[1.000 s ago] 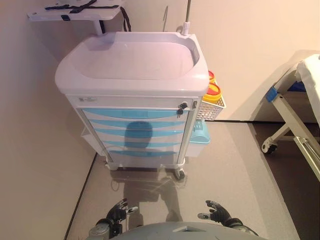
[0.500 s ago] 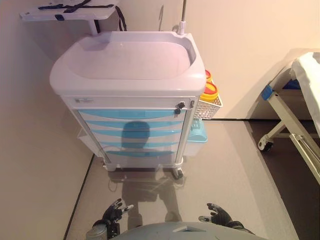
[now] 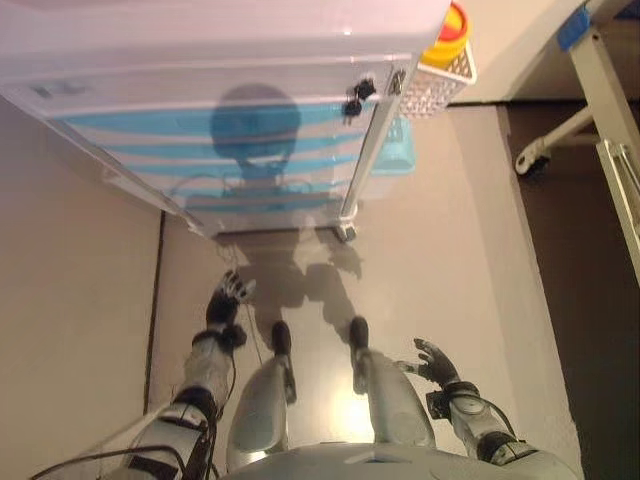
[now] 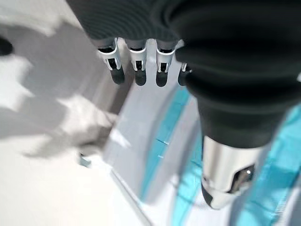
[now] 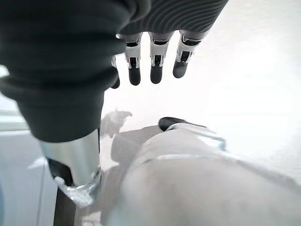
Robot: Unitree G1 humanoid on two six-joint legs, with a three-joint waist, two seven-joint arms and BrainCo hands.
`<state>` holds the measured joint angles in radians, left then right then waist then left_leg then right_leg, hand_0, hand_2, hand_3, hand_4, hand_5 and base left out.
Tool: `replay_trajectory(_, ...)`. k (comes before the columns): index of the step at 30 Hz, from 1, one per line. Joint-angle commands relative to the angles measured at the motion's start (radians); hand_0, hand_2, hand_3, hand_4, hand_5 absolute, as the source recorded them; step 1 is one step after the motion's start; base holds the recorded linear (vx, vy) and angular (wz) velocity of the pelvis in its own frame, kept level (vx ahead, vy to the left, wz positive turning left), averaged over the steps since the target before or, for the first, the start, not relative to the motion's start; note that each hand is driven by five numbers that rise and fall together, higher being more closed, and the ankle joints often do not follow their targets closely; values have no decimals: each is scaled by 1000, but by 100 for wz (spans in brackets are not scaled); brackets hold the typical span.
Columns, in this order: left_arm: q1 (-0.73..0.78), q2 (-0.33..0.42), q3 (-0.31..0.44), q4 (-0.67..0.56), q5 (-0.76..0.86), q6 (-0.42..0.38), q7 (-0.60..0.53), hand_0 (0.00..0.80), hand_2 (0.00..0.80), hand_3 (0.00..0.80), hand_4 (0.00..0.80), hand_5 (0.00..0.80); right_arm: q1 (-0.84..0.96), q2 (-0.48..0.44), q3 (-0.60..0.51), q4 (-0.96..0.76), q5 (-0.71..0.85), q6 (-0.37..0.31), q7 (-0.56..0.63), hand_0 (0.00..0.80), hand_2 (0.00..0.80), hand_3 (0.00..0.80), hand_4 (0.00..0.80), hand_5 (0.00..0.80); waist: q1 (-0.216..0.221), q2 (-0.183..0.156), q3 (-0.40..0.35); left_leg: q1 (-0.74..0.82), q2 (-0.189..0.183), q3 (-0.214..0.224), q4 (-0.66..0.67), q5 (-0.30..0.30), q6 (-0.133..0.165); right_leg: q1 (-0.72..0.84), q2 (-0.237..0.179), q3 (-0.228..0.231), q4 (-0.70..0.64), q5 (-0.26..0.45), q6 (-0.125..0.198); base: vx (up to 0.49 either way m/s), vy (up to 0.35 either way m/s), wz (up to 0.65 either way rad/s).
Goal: Open the drawer and pick up the medicine
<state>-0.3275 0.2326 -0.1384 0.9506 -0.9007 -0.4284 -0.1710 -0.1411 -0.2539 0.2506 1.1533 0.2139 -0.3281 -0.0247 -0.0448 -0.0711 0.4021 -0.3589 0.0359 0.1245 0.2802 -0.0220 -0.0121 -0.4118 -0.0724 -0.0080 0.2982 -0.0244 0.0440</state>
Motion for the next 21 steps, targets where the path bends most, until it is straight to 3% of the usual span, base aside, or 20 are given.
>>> replay_trajectory(1, 21, 16, 32, -103, -170, -46, -102, 0, 0, 0, 0, 0, 45, -37, 29, -89, 40, 8, -12, 0, 0, 0, 0, 0, -36, -2, -20, -62, -36, 42, 60, -36, 85, -68, 40, -24, 71, 30, -26, -34, 34, -10)
replay_trajectory(6, -96, 100, 93, -233, -467, 20, -253, 0, 0, 0, 0, 0, 77, -67, 27, -115, 85, -5, 19, 0, 0, 0, 0, 0, -62, -34, 8, -142, -24, 45, 165, -83, 90, -125, 52, -1, 112, 29, -28, 0, 6, -18)
replay_trajectory(11, -208, 152, 153, -275, -621, 71, -385, 0, 0, 0, 0, 0, 102, -53, 38, -119, 108, -28, 24, 0, 0, 0, 0, 0, -83, -64, 17, -176, -16, 48, 221, -118, 95, -145, 62, 14, 126, 31, -30, 29, -28, -9)
replay_trajectory(20, -473, 279, 205, -287, -760, 34, -443, 0, 0, 0, 0, 0, 135, -53, 65, -101, 121, -52, 56, 0, 0, 0, 0, 0, -128, -97, 18, -179, 2, 70, 247, -146, 94, -141, 74, 39, 103, 45, -30, 51, -7, -13)
replay_trajectory(21, -506, 296, 198, -281, -766, 22, -441, 0, 0, 0, 0, 0, 137, -54, 76, -100, 121, -55, 55, 0, 0, 0, 0, 0, -131, -92, 14, -170, 2, 60, 252, -177, 90, -131, 79, 45, 108, 19, -26, 120, 38, -1)
